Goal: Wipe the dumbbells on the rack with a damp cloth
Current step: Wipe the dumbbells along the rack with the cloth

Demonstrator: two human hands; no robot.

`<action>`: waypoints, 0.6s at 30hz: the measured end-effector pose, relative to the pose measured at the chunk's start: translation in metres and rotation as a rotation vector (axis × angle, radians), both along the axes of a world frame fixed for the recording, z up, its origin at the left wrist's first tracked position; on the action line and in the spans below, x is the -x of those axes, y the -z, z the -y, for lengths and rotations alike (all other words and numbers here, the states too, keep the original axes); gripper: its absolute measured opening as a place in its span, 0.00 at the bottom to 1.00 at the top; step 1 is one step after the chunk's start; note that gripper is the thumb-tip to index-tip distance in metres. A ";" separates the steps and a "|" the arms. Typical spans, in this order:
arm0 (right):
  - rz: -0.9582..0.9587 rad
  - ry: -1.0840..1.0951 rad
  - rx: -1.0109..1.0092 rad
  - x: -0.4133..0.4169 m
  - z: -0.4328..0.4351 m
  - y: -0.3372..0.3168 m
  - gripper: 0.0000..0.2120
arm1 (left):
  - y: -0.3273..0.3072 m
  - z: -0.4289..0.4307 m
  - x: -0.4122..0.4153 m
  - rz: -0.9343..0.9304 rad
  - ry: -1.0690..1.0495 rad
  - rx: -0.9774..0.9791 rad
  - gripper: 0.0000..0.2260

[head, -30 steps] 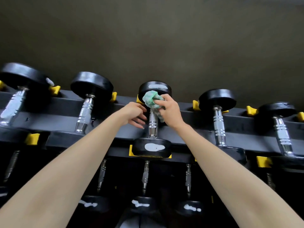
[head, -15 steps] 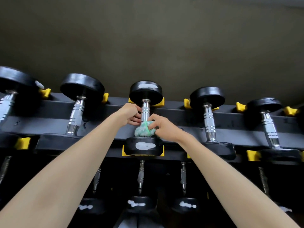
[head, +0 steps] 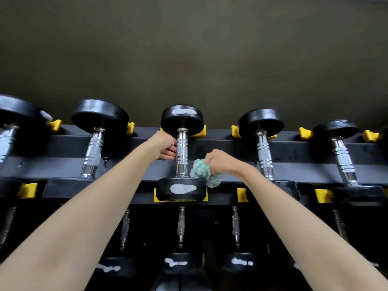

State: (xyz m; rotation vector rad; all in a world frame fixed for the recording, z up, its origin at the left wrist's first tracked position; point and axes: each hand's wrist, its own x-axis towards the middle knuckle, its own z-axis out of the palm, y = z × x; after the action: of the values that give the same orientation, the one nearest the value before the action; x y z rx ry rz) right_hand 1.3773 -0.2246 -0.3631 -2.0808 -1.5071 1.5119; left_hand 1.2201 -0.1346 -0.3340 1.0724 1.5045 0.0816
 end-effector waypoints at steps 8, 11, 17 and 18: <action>-0.093 0.350 0.037 0.008 -0.019 0.021 0.05 | 0.005 -0.005 0.004 0.003 -0.004 0.029 0.07; -0.129 0.131 0.172 0.024 -0.017 0.013 0.08 | 0.007 -0.004 0.007 0.016 -0.019 0.017 0.06; -0.065 -0.029 0.222 0.029 -0.010 -0.014 0.14 | 0.006 -0.001 0.012 0.051 -0.044 0.006 0.07; -0.043 -0.034 0.202 0.029 -0.010 -0.017 0.15 | 0.006 0.000 0.012 0.064 -0.049 0.008 0.07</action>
State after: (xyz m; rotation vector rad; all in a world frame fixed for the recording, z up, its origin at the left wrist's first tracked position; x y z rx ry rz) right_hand 1.3485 -0.2150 -0.3457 -2.1230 -1.4347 1.7768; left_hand 1.2079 -0.1342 -0.3398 1.0181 1.4726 0.1424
